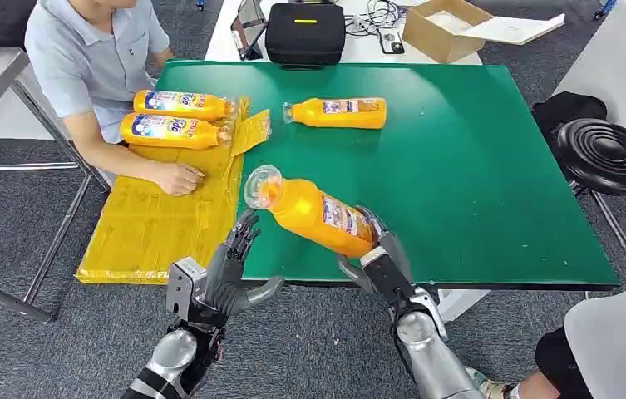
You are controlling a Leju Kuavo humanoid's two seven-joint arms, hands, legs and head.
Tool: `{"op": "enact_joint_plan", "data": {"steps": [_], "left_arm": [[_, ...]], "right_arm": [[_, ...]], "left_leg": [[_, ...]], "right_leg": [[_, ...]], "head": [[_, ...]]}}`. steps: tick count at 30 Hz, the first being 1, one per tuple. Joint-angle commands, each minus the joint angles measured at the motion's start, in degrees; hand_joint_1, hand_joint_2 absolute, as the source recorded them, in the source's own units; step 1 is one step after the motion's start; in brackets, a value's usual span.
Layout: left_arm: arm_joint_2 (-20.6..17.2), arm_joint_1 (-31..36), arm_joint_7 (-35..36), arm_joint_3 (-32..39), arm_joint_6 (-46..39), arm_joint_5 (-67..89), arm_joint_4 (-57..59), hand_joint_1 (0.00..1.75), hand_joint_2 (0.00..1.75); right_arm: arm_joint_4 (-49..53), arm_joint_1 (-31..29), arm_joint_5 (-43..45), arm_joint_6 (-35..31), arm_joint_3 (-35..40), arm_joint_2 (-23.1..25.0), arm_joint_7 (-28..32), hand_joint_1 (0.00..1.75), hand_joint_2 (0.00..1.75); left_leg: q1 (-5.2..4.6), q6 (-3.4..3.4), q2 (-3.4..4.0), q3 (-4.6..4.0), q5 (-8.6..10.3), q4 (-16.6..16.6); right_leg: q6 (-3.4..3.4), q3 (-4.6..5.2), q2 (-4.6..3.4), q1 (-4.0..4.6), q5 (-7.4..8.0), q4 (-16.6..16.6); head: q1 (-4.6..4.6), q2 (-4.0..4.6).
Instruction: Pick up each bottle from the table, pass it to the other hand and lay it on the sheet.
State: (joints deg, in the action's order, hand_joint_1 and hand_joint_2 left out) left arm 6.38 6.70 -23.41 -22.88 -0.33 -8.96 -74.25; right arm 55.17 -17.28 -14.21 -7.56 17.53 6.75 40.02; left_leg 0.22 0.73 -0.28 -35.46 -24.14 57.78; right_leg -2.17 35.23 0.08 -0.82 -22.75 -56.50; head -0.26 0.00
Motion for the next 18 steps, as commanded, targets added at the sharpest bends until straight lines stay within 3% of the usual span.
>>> {"op": "enact_joint_plan", "data": {"steps": [1,6,18], "left_arm": [[1.40,0.23,-0.90,0.05,-0.18,-1.67,1.69,0.00,1.75],[2.88,-0.53,-2.53,0.61,-0.06,-5.15,-1.53,0.00,1.75],[3.14,0.91,-3.07,-0.40,4.50,-10.63,0.51,0.00,1.75]], "right_arm": [[-3.03,-0.42,-2.00,4.22,8.21,1.03,-0.02,1.75,1.75],[-8.87,-2.05,-3.05,6.24,12.45,3.36,-0.02,1.75,1.75],[-10.17,-3.58,-2.74,10.01,18.40,4.84,-0.02,1.75,1.75]], "left_leg": [[0.03,-0.05,0.08,0.31,-0.13,-0.06],[0.03,-0.04,0.08,0.09,-0.05,-0.03],[0.03,-0.04,0.07,0.28,-0.13,-0.02]], "right_leg": [[0.10,-0.28,-0.06,0.04,-0.11,0.04],[0.06,-0.07,-0.07,0.07,-0.03,0.04],[0.10,-0.27,-0.05,0.05,-0.12,0.01]], "head": [[0.00,0.00],[-0.02,0.00],[-0.02,0.00]]}}
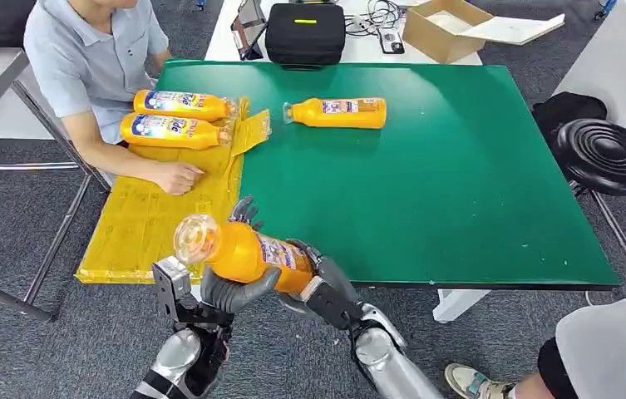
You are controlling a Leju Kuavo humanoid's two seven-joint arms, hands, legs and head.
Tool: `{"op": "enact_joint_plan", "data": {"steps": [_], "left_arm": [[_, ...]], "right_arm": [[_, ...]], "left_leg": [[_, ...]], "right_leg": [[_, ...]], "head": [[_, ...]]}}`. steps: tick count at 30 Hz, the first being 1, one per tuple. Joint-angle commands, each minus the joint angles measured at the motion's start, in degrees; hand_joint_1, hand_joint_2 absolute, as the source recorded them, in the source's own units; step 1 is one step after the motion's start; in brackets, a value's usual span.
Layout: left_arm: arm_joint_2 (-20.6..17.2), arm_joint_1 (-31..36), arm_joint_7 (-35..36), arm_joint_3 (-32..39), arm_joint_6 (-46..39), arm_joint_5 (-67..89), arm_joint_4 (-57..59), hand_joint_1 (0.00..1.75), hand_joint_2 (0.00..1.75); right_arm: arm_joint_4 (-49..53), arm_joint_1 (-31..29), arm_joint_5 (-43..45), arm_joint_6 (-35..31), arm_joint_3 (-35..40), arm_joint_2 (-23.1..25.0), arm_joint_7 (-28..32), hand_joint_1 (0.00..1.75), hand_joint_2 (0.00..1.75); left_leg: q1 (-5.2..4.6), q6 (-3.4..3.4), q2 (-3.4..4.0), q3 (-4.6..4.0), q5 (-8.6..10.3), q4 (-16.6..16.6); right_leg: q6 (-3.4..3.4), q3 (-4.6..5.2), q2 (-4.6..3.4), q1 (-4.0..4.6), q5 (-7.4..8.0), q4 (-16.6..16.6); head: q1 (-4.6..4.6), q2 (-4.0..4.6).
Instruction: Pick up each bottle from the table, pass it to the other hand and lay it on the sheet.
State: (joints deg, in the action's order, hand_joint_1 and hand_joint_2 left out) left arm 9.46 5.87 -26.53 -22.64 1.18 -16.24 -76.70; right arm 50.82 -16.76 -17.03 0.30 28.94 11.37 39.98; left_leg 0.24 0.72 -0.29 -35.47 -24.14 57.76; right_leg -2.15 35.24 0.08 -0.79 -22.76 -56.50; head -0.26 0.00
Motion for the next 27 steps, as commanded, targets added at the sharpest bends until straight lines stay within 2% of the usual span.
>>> {"op": "enact_joint_plan", "data": {"steps": [1,5,6,7,8,9,10,11,15,16,19,26,27], "left_arm": [[0.14,1.82,0.21,-0.59,3.32,-3.82,3.17,0.00,1.75],[-0.16,2.46,0.11,-1.22,3.39,-3.74,4.54,0.00,1.75],[-0.32,2.47,-0.14,-1.32,3.79,-3.72,4.71,0.17,1.75],[-0.51,2.50,-0.39,-1.49,4.60,-3.94,4.79,1.52,1.75],[-0.59,2.40,-0.42,-1.36,5.18,-4.30,4.92,1.75,1.75],[-0.71,2.23,-0.27,-1.23,5.85,-4.75,4.88,1.75,1.75],[-0.68,2.05,0.08,-0.82,6.36,-5.52,4.87,1.75,1.75],[-0.64,1.93,0.30,-0.47,6.55,-6.03,4.82,1.75,1.75],[-0.56,1.88,1.78,0.82,7.71,-8.50,4.80,1.75,1.75],[-0.44,1.93,2.10,1.20,7.99,-9.32,4.82,1.75,1.75],[-0.67,2.52,3.80,2.42,9.31,-12.07,4.61,1.75,1.75],[-1.23,1.15,4.93,5.24,3.80,-10.00,3.96,1.75,1.75],[-1.23,1.15,4.93,5.24,3.80,-10.00,3.96,1.75,1.75]], "right_arm": [[-5.85,-4.12,0.08,2.18,7.25,0.30,0.02,1.75,1.75],[-5.45,-3.91,0.64,2.46,8.54,0.46,0.02,1.75,1.75],[-5.10,-3.70,0.97,2.74,8.78,0.45,0.02,1.75,1.75],[-4.62,-3.48,1.28,2.88,9.00,0.35,0.02,1.75,1.75],[-3.75,-3.07,1.73,2.99,9.19,0.20,0.02,1.75,1.75],[-3.05,-2.65,2.62,3.34,8.92,0.17,0.02,1.71,1.75],[-2.45,-2.36,3.28,3.85,8.79,0.15,0.02,1.10,1.75],[-1.85,-2.18,3.58,4.10,8.76,0.07,0.02,0.00,1.75],[0.65,-1.57,4.39,4.87,8.73,-0.32,-0.30,0.00,1.75],[1.30,-1.33,4.50,4.84,8.69,-0.47,-0.21,0.00,0.00],[5.65,0.05,4.85,4.43,8.57,-1.26,-0.33,0.00,0.00],[14.61,6.55,6.34,1.97,6.43,-3.43,-0.99,0.00,0.00],[14.61,6.55,6.34,1.97,6.43,-3.43,-0.99,0.00,0.00]], "left_leg": [[0.03,-0.03,0.09,0.27,-0.11,-0.02],[0.02,-0.03,0.04,0.19,-0.07,-0.02],[0.03,-0.05,0.06,0.32,-0.13,-0.03],[0.02,-0.04,0.02,0.24,-0.08,-0.03],[0.03,-0.04,0.03,0.23,-0.08,-0.04],[0.03,-0.05,0.03,0.35,-0.14,-0.02],[0.03,-0.05,0.01,0.27,-0.09,-0.05],[0.01,-0.04,0.01,0.24,-0.08,-0.04],[0.04,-0.05,0.06,0.36,-0.14,-0.02],[0.00,-0.03,0.01,0.21,-0.09,-0.01],[0.01,-0.02,0.04,0.20,-0.08,-0.02],[-0.01,-0.02,-0.01,0.19,-0.06,-0.06],[0.03,-0.05,0.00,0.46,-0.19,-0.06]], "right_leg": [[0.08,-0.25,-0.07,0.04,-0.08,0.04],[0.06,-0.18,-0.02,0.02,-0.06,0.02],[0.10,-0.30,-0.04,0.04,-0.11,0.02],[0.08,-0.23,-0.01,0.03,-0.08,0.03],[0.08,-0.22,-0.01,0.04,-0.07,0.04],[0.11,-0.34,-0.01,0.06,-0.14,0.02],[0.09,-0.27,0.01,0.05,-0.09,0.05],[0.07,-0.23,0.01,0.04,-0.08,0.04],[0.10,-0.33,-0.03,0.07,-0.13,0.03],[0.07,-0.19,0.01,0.03,-0.09,0.01],[0.06,-0.18,-0.01,0.04,-0.07,0.02],[0.05,-0.17,0.03,0.00,-0.08,0.04],[0.11,-0.44,0.03,0.05,-0.20,0.06]], "head": [[0.00,0.00],[0.00,0.00],[-0.02,0.00],[0.00,0.00],[0.00,0.00],[-0.02,0.00],[0.00,0.00],[0.00,0.00],[-0.02,0.00],[0.00,0.00],[-0.02,0.00],[0.00,0.00],[0.00,0.00]]}}
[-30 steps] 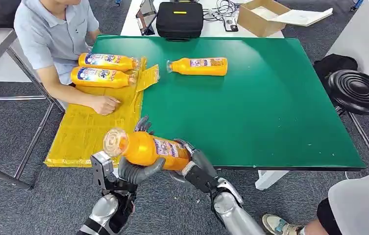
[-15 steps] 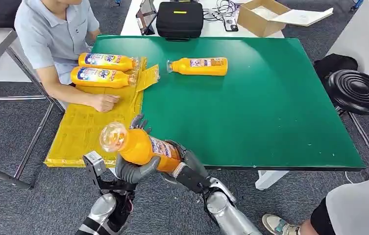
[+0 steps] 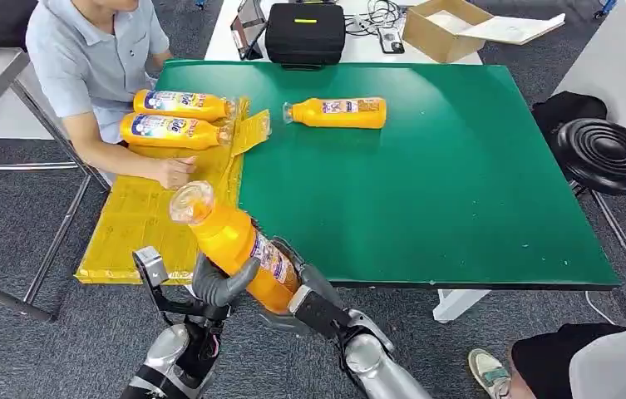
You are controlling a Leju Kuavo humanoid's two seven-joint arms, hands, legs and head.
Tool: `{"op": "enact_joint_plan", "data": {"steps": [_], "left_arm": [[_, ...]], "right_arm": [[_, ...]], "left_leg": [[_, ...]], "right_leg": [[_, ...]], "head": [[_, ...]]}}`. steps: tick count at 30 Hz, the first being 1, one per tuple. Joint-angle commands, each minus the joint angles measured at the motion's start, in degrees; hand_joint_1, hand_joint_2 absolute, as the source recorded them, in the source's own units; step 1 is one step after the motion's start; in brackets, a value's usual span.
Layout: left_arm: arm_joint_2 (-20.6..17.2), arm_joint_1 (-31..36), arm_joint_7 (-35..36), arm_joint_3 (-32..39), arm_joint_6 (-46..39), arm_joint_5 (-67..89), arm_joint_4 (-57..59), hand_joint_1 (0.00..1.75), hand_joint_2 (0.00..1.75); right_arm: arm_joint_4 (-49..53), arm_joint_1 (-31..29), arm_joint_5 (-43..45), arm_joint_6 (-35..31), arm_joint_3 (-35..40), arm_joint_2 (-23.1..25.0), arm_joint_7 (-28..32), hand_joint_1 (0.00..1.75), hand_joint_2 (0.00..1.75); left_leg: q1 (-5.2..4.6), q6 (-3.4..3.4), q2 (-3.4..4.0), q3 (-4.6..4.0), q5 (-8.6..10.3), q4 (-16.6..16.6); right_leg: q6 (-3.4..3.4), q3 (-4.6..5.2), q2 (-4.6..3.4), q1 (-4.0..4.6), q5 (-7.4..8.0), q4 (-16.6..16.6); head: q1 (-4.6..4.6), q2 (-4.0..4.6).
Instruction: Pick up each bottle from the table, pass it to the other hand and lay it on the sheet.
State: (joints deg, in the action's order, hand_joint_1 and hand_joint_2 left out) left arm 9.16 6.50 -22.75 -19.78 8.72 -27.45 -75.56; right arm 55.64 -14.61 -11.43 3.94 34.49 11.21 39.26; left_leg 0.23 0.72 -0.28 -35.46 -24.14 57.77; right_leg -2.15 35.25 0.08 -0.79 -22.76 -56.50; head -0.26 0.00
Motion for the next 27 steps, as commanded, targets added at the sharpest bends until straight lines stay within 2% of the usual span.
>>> {"op": "enact_joint_plan", "data": {"steps": [1,4,7,9,10,11,13,14,16,17,20,22,27], "left_arm": [[-0.93,0.52,1.15,2.37,-3.74,1.21,2.82,1.75,1.75],[-0.53,0.32,1.04,2.65,-5.28,1.60,2.40,1.75,1.75],[-0.71,0.04,2.10,3.98,-9.24,1.36,1.91,1.75,1.75],[-2.42,1.52,-0.68,3.94,-19.00,9.61,2.36,1.75,1.75],[-3.37,2.38,-5.20,3.65,-28.31,19.05,2.40,1.75,1.75],[-3.70,2.65,-5.34,4.30,-28.91,19.76,1.82,1.75,1.75],[-4.74,1.76,-4.33,5.88,-28.49,19.41,-1.23,1.75,1.75],[-5.38,1.08,-4.05,6.55,-29.69,20.62,-2.93,1.75,1.75],[-6.56,1.57,-3.13,7.50,-32.20,23.30,-3.96,1.75,1.75],[-7.09,2.64,-3.02,8.24,-34.79,25.85,-3.28,1.75,1.75],[-7.52,5.81,-2.11,10.24,-34.14,25.37,-0.44,1.75,1.75],[-7.69,6.98,-1.66,11.14,-34.44,25.45,1.18,1.75,1.75],[-8.54,8.61,-2.70,11.07,-38.53,30.92,3.65,1.75,1.75]], "right_arm": [[9.79,4.40,0.74,-1.66,0.88,-3.27,-0.27,0.00,0.00],[10.57,5.28,0.98,-3.44,-0.19,-3.08,-0.18,0.00,0.00],[12.02,7.45,-1.03,-9.22,-1.83,-3.78,0.29,0.00,0.00],[14.33,9.08,-2.71,-14.29,-3.29,-4.61,0.74,0.00,0.00],[17.28,10.09,-2.57,-18.27,-4.73,-4.47,0.74,0.00,0.00],[21.58,11.34,0.22,-22.01,-6.47,-4.12,0.74,0.00,0.00],[25.54,13.51,8.73,-25.17,-13.06,-1.41,0.74,0.00,0.00],[27.91,13.72,6.53,-30.98,-15.29,-0.84,0.74,0.00,0.00],[30.27,13.78,9.44,-33.55,-19.22,-0.26,0.74,0.00,0.00],[30.87,13.51,9.99,-34.63,-21.11,-0.09,0.74,0.00,0.00],[31.86,13.47,10.30,-35.68,-23.93,0.36,0.74,0.00,0.00],[30.47,13.63,11.00,-35.27,-24.82,0.55,0.74,0.00,0.00],[29.74,14.14,11.41,-33.90,-24.99,0.72,0.74,0.00,0.00]], "left_leg": [[0.02,-0.04,-0.02,0.27,-0.11,-0.05],[0.02,-0.05,0.02,0.40,-0.18,-0.04],[0.02,-0.04,0.03,0.35,-0.16,-0.04],[0.03,-0.05,0.00,0.34,-0.13,-0.06],[0.01,-0.04,-0.06,0.18,-0.06,-0.06],[-0.01,-0.03,-0.10,0.13,-0.03,-0.06],[0.04,-0.07,-0.08,0.23,-0.14,0.04],[0.00,-0.07,-0.10,0.11,-0.12,0.06],[0.02,-0.08,-0.02,0.17,-0.18,0.10],[0.01,-0.06,-0.11,0.06,-0.07,0.04],[0.02,-0.06,-0.03,0.13,-0.10,0.05],[0.00,-0.03,-0.05,-0.04,0.02,0.00],[0.04,-0.06,-0.11,0.24,-0.06,-0.03]], "right_leg": [[0.08,-0.28,0.04,0.03,-0.12,0.04],[0.11,-0.40,-0.01,0.04,-0.17,0.02],[0.09,-0.36,-0.02,0.04,-0.14,0.03],[0.10,-0.35,0.01,0.05,-0.13,0.05],[0.07,-0.20,0.06,0.03,-0.07,0.05],[0.07,-0.15,0.10,0.01,-0.07,0.02],[0.12,-0.25,0.09,0.06,-0.17,-0.06],[0.11,-0.13,0.11,0.02,-0.17,-0.12],[0.13,-0.11,0.05,0.04,-0.20,-0.14],[0.09,-0.04,0.13,0.02,-0.12,-0.08],[0.09,-0.13,0.02,0.05,-0.11,-0.06],[0.04,0.07,0.07,0.00,-0.01,-0.02],[0.11,-0.25,0.13,0.06,-0.11,0.02]], "head": [[0.00,0.00],[-0.02,0.00],[0.00,0.00],[0.00,0.00],[0.00,0.00],[0.00,0.00],[0.02,0.00],[-0.04,0.00],[-0.02,0.00],[0.04,0.00],[-0.02,0.00],[0.00,0.00],[-0.02,0.00]]}}
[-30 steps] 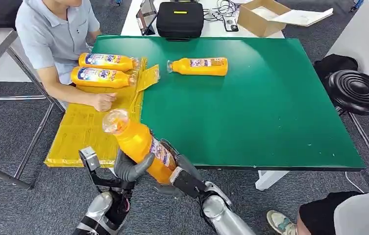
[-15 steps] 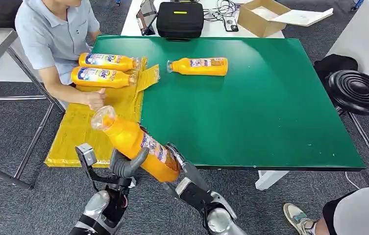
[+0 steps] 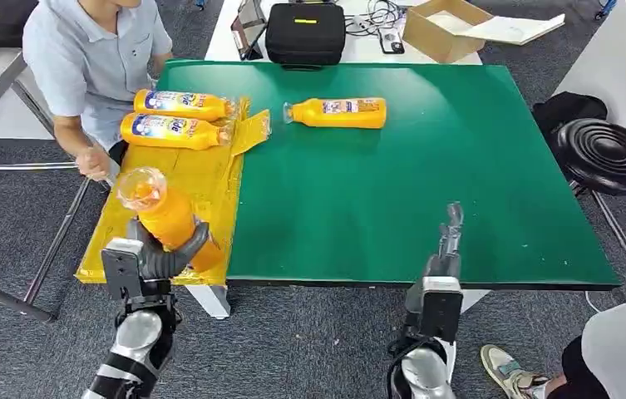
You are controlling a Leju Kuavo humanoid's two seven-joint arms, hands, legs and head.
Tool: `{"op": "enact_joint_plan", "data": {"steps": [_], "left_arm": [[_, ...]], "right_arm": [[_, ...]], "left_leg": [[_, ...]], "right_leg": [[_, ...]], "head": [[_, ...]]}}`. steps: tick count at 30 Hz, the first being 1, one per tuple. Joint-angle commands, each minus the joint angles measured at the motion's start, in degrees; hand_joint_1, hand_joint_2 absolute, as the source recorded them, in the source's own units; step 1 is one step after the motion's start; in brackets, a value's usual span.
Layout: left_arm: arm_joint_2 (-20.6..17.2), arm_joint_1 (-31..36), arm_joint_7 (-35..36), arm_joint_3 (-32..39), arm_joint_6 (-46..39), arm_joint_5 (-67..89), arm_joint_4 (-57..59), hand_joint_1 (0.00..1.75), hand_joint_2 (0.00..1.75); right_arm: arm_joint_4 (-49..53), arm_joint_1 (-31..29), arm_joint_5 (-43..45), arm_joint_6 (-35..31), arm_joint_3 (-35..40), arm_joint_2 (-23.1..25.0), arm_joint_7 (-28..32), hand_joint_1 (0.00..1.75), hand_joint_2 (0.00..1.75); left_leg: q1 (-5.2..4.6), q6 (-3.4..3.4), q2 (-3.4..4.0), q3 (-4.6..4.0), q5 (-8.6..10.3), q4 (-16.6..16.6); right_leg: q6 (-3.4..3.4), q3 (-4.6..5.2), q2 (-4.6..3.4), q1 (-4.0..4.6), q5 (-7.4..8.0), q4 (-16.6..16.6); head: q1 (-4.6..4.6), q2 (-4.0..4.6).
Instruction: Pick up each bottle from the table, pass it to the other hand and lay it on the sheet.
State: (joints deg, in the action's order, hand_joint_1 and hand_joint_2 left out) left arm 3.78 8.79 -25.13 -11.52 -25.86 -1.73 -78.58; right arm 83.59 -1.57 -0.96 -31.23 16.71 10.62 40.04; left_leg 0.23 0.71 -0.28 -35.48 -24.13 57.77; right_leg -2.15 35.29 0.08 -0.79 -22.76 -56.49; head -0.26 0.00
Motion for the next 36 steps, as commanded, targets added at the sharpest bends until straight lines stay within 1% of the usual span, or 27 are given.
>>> {"op": "enact_joint_plan", "data": {"steps": [1,3,4,5,6,7,8,9,10,12,13,14,15,16,19,20,21,22,23,24,25,27,33,34,35,36], "left_arm": [[-3.17,6.32,-0.32,2.81,-3.96,5.20,6.67,1.75,1.75],[-3.17,6.32,-0.32,2.81,-3.96,5.20,6.67,1.75,1.75],[-3.84,8.38,-0.27,1.65,-13.15,18.27,10.62,1.75,1.75],[-3.56,9.59,1.05,2.40,-14.14,24.57,12.82,1.75,1.75],[-2.08,11.63,2.33,5.33,-14.14,35.95,16.71,1.75,1.75],[-1.69,14.76,4.36,4.56,-13.41,41.21,23.29,1.75,1.75],[-1.81,17.53,6.00,3.07,-13.75,44.33,29.14,1.75,1.75],[-1.74,21.16,8.91,0.69,-13.44,49.26,37.08,1.75,1.75],[-1.39,23.94,10.59,-0.44,-13.94,51.78,42.94,1.75,1.75],[-1.22,27.25,14.45,-1.12,-13.78,55.90,51.11,1.75,1.75],[-1.51,28.81,15.90,-1.46,-12.41,56.81,54.70,1.75,1.75],[-2.42,30.06,19.47,-4.07,-13.36,61.81,58.28,1.75,1.75],[-2.46,30.27,20.15,-3.51,-11.80,61.41,59.18,1.75,1.75],[-2.90,30.57,21.67,-4.38,-10.03,63.11,60.56,1.75,1.75],[-3.13,30.41,22.64,-4.89,-9.24,64.14,61.21,1.75,1.75],[-3.04,30.43,23.03,-4.42,-7.31,63.89,61.45,1.75,1.75],[-3.12,30.37,23.33,-4.19,-5.77,63.91,61.82,1.75,1.75],[-3.13,30.52,23.86,-4.13,-4.56,64.05,62.21,1.75,1.75],[-3.06,30.64,24.74,-3.32,-3.64,63.43,62.47,1.75,1.75],[-3.15,30.77,25.34,-3.46,-3.25,63.75,62.70,1.75,1.75],[-3.15,30.77,25.34,-3.46,-3.25,63.75,62.70,1.75,1.75],[-3.15,30.77,25.34,-3.46,-3.25,63.75,62.70,1.75,1.75],[-3.15,30.77,25.34,-3.46,-3.25,63.75,62.70,1.75,1.75],[-3.15,30.77,25.34,-3.46,-3.25,63.75,62.70,1.71,1.75],[-3.10,31.03,26.82,-2.73,-2.00,63.30,63.13,1.69,1.75],[-3.12,31.02,27.42,-1.84,-1.09,62.56,63.29,1.57,1.75]], "right_arm": [[1.79,1.09,0.94,1.27,-7.20,1.31,-0.04,0.00,0.00],[1.79,1.09,0.94,1.27,-7.20,1.31,-0.04,0.00,0.00],[0.71,0.92,0.76,2.81,-6.55,1.57,-0.04,0.00,0.00],[-0.01,0.73,0.87,3.60,-6.40,1.82,-0.04,0.00,0.00],[-1.10,0.39,0.73,4.05,-6.02,2.24,-0.04,0.00,0.00],[-2.65,-0.31,0.86,4.77,-5.38,2.69,-0.04,0.00,0.00],[-4.21,-0.91,1.44,5.88,-4.67,2.81,-0.04,0.00,0.00],[-5.38,-1.71,1.17,6.32,-3.80,3.18,-0.04,0.00,0.00],[-6.22,-2.30,1.01,6.82,-2.88,3.29,-0.04,0.00,0.00],[-7.89,-2.71,1.26,7.37,-1.68,3.55,-0.04,0.00,0.00],[-8.47,-2.81,1.49,7.61,-1.43,3.58,-0.04,0.00,0.00],[-9.58,-3.08,1.64,8.20,-0.93,3.47,-0.04,0.00,0.00],[-9.85,-3.09,1.69,8.34,-0.85,3.49,-0.04,0.00,0.00],[-10.25,-3.20,0.95,7.72,-0.64,3.40,-0.04,0.00,0.00],[-10.56,-3.27,1.09,7.67,-0.78,3.43,-0.04,0.00,0.00],[-11.30,-3.44,1.59,8.04,-1.01,3.54,-0.04,0.00,0.00],[-11.89,-3.68,1.63,8.01,-1.16,3.60,-0.04,0.00,0.00],[-12.23,-3.79,1.76,8.07,-1.33,3.61,-0.04,0.00,0.00],[-12.67,-3.96,1.89,8.28,-1.44,3.62,-0.04,0.00,0.00],[-12.75,-4.06,1.63,8.09,-1.37,3.62,-0.04,0.00,0.00],[-12.75,-4.06,1.63,8.09,-1.37,3.62,-0.04,0.00,0.00],[-12.75,-4.06,1.63,8.09,-1.37,3.62,-0.04,0.00,0.00],[-12.75,-4.06,1.63,8.09,-1.37,3.62,-0.04,0.00,0.00],[-12.75,-4.06,1.63,8.09,-1.37,3.62,-0.04,0.00,0.00],[-13.23,-4.13,1.67,8.28,-1.35,3.73,-0.04,0.00,0.00],[-13.73,-4.33,1.69,8.36,-1.37,3.79,-0.04,0.00,0.00]], "left_leg": [[0.03,-0.04,-0.09,0.16,-0.03,-0.04],[0.02,-0.05,-0.02,0.22,-0.06,-0.04],[0.01,-0.04,0.00,0.18,-0.04,-0.04],[0.03,-0.06,0.00,0.32,-0.11,-0.04],[0.03,-0.06,-0.08,0.30,-0.07,-0.06],[0.00,-0.04,-0.08,0.15,0.01,-0.06],[0.03,-0.06,-0.19,0.30,0.00,-0.09],[0.01,-0.05,-0.16,0.20,0.04,-0.08],[0.03,-0.07,-0.21,0.32,0.04,-0.11],[-0.01,-0.04,-0.27,0.20,0.08,-0.09],[0.02,-0.06,-0.30,0.35,0.08,-0.11],[0.04,-0.05,-0.20,0.34,0.08,-0.11],[0.06,-0.06,-0.13,0.39,0.05,-0.10],[0.05,-0.05,-0.02,0.36,0.03,-0.10],[0.04,-0.03,0.09,0.25,0.04,-0.07],[0.07,-0.05,0.10,0.41,-0.02,-0.08],[0.05,-0.05,0.10,0.39,-0.03,-0.07],[0.04,-0.03,0.14,0.19,0.03,-0.04],[0.08,-0.04,0.16,0.42,-0.06,-0.06],[0.04,-0.03,0.12,0.30,-0.01,-0.05],[0.04,-0.03,0.13,0.41,-0.05,-0.06],[0.06,-0.04,0.20,0.30,-0.06,-0.01],[0.05,-0.06,0.22,0.33,-0.05,-0.05],[0.03,-0.05,0.17,0.26,-0.02,-0.05],[0.06,-0.06,0.20,0.35,-0.06,-0.05],[0.07,-0.09,0.23,0.51,-0.11,-0.08]], "right_leg": [[0.07,-0.19,0.11,0.04,-0.07,0.02],[0.08,-0.23,0.04,0.04,-0.09,0.01],[0.06,-0.17,0.02,0.02,-0.07,0.01],[0.10,-0.32,0.03,0.04,-0.14,0.01],[0.09,-0.32,0.10,0.04,-0.11,0.03],[0.06,-0.16,0.10,0.01,-0.05,0.02],[0.09,-0.35,0.22,0.04,-0.09,0.05],[0.07,-0.22,0.18,0.02,-0.05,0.04],[0.10,-0.36,0.23,0.04,-0.07,0.07],[0.06,-0.25,0.25,-0.01,-0.03,0.04],[0.10,-0.43,0.29,0.03,-0.04,0.08],[0.10,-0.39,0.20,0.05,-0.01,0.09],[0.12,-0.44,0.14,0.07,-0.01,0.10],[0.11,-0.36,0.05,0.05,0.02,0.08],[0.07,-0.21,0.00,0.04,0.04,0.05],[0.11,-0.37,0.00,0.07,-0.02,0.07],[0.10,-0.35,-0.01,0.06,-0.04,0.03],[0.05,-0.15,-0.06,0.05,0.04,0.02],[0.09,-0.38,-0.08,0.09,-0.04,0.05],[0.06,-0.28,-0.05,0.05,-0.02,0.03],[0.09,-0.38,-0.08,0.05,-0.05,0.03],[0.08,-0.28,-0.15,0.07,-0.02,0.00],[0.10,-0.28,-0.16,0.05,0.00,0.01],[0.08,-0.21,-0.12,0.03,0.01,0.00],[0.11,-0.30,-0.14,0.06,-0.01,0.02],[0.15,-0.44,-0.17,0.08,-0.06,0.04]], "head": [[0.00,0.00],[0.00,0.00],[-0.02,0.00],[0.02,0.00],[-0.02,0.00],[0.00,0.00],[0.02,0.00],[0.00,0.00],[0.00,0.00],[-0.02,0.00],[0.02,0.00],[0.00,0.00],[0.00,0.00],[0.02,0.00],[0.02,0.00],[0.00,0.00],[0.00,0.00],[-0.02,0.00],[0.00,0.00],[0.02,0.00],[0.00,0.00],[0.00,0.00],[0.00,0.00],[0.00,0.00],[0.00,0.00],[0.00,0.00]]}}
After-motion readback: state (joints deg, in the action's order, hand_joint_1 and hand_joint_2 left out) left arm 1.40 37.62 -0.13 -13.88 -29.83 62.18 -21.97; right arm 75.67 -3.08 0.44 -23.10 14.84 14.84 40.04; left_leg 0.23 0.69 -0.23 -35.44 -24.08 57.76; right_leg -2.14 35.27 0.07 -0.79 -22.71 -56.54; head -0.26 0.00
